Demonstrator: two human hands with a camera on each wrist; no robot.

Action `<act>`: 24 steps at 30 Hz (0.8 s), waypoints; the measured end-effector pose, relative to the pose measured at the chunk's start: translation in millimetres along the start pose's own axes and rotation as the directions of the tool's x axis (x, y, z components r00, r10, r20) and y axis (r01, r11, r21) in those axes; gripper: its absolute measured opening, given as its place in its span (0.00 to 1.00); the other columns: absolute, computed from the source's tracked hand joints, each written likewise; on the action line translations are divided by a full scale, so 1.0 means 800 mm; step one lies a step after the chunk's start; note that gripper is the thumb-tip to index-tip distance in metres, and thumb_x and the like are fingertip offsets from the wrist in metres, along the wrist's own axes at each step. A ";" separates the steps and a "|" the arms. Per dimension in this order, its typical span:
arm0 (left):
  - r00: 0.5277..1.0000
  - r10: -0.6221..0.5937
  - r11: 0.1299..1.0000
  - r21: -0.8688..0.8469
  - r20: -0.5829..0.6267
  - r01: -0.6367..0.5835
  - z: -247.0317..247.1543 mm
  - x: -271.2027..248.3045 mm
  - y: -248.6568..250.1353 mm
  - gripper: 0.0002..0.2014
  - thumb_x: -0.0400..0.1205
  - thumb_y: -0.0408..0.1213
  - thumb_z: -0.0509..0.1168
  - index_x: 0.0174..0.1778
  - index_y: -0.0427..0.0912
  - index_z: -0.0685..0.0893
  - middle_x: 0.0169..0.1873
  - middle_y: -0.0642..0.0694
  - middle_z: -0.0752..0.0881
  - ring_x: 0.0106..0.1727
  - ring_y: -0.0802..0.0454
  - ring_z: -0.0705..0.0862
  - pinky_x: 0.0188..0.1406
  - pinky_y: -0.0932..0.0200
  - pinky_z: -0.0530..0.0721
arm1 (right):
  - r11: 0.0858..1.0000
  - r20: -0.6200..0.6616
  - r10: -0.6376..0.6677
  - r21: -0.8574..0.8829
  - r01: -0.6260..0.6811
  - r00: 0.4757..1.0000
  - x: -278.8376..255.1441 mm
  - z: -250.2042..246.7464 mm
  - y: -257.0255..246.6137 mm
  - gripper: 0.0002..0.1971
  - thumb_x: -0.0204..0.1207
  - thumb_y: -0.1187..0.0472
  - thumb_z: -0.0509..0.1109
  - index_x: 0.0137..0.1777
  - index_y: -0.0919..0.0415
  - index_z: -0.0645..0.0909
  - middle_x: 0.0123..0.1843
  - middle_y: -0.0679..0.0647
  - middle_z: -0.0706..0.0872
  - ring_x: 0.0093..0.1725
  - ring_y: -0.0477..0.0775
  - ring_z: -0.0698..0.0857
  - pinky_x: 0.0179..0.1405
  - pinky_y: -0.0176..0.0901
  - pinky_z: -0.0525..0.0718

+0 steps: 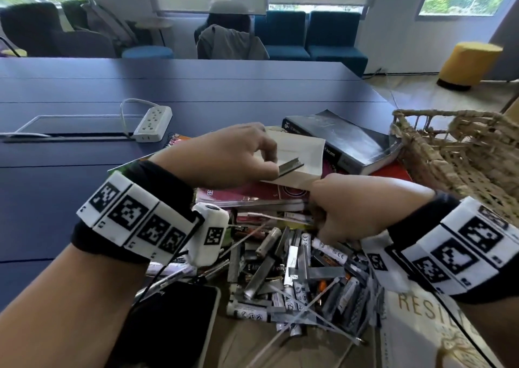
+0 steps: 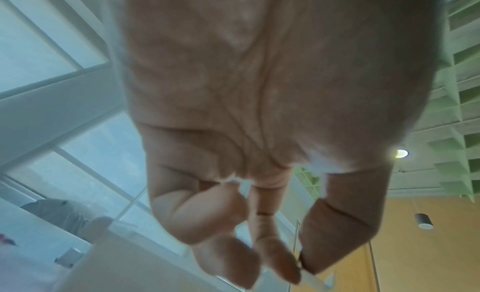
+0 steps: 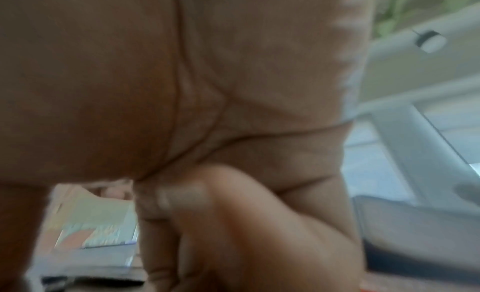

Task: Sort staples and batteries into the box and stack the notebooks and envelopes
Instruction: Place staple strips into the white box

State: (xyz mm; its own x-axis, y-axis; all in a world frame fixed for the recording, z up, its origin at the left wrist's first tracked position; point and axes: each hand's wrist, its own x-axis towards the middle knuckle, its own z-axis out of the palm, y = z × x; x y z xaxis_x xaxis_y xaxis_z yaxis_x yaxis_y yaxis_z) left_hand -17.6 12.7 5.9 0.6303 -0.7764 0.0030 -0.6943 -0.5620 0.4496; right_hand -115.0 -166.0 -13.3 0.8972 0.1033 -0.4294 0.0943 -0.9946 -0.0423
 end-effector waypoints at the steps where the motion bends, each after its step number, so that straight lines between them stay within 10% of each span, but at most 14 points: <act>1: 1.000 -0.012 1.000 -0.003 0.014 0.012 0.000 0.000 -0.002 0.06 0.82 0.48 0.69 0.39 0.56 0.83 0.52 0.57 0.78 0.42 0.64 0.79 0.41 0.64 0.71 | 0.996 0.020 0.000 0.084 -0.002 1.000 -0.001 -0.001 0.003 0.04 0.72 0.61 0.76 0.39 0.61 0.87 0.32 0.51 0.90 0.25 0.45 0.88 0.25 0.37 0.85; 6: 0.994 -0.056 0.998 0.010 0.091 0.055 0.007 0.000 -0.010 0.07 0.82 0.48 0.68 0.42 0.51 0.87 0.48 0.55 0.85 0.39 0.63 0.83 0.39 0.66 0.74 | 0.909 -0.051 -0.075 0.408 0.089 0.996 -0.006 -0.025 0.030 0.02 0.76 0.66 0.73 0.42 0.62 0.87 0.34 0.55 0.92 0.30 0.53 0.92 0.37 0.47 0.90; 10: 0.990 -0.107 0.993 -0.046 0.087 0.111 0.011 0.001 -0.012 0.06 0.84 0.40 0.69 0.43 0.43 0.87 0.31 0.51 0.89 0.26 0.63 0.85 0.26 0.73 0.77 | 0.687 -0.211 -0.144 0.682 0.251 0.967 -0.012 -0.040 0.058 0.01 0.79 0.69 0.73 0.47 0.67 0.86 0.37 0.63 0.91 0.33 0.56 0.89 0.35 0.45 0.83; 13: 0.989 -0.124 0.987 -0.088 0.084 0.132 0.009 0.001 -0.015 0.07 0.84 0.39 0.69 0.43 0.42 0.87 0.34 0.49 0.93 0.33 0.57 0.91 0.34 0.65 0.86 | 0.543 -0.289 -0.074 0.791 0.281 0.955 -0.002 -0.033 0.071 0.01 0.78 0.69 0.75 0.45 0.66 0.87 0.47 0.76 0.89 0.37 0.61 0.87 0.37 0.46 0.87; 17: 0.984 -0.162 0.974 -0.146 0.067 0.171 0.005 0.001 -0.018 0.07 0.84 0.38 0.68 0.42 0.43 0.87 0.32 0.51 0.92 0.33 0.59 0.91 0.32 0.70 0.83 | 0.487 -0.272 -0.041 0.834 0.257 0.961 0.020 -0.023 0.070 0.05 0.79 0.74 0.72 0.43 0.67 0.86 0.58 0.81 0.85 0.37 0.60 0.86 0.47 0.55 0.87; 24: 0.974 -0.225 0.952 -0.206 0.037 0.228 0.000 0.001 -0.025 0.07 0.85 0.35 0.68 0.42 0.41 0.86 0.35 0.47 0.93 0.36 0.56 0.93 0.37 0.67 0.87 | 0.485 -0.278 -0.025 0.836 0.255 0.960 0.054 -0.041 0.070 0.09 0.82 0.75 0.67 0.42 0.65 0.82 0.61 0.71 0.89 0.31 0.46 0.86 0.32 0.37 0.84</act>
State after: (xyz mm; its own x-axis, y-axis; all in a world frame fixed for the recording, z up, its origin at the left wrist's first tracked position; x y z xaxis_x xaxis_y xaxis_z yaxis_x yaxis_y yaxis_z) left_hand -3.1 23.0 -2.8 0.7571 -0.6399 -0.1316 -0.4453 -0.6529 0.6128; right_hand -56.8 -216.8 -4.6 0.9793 0.1243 -0.1600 -0.0863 -0.4585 -0.8845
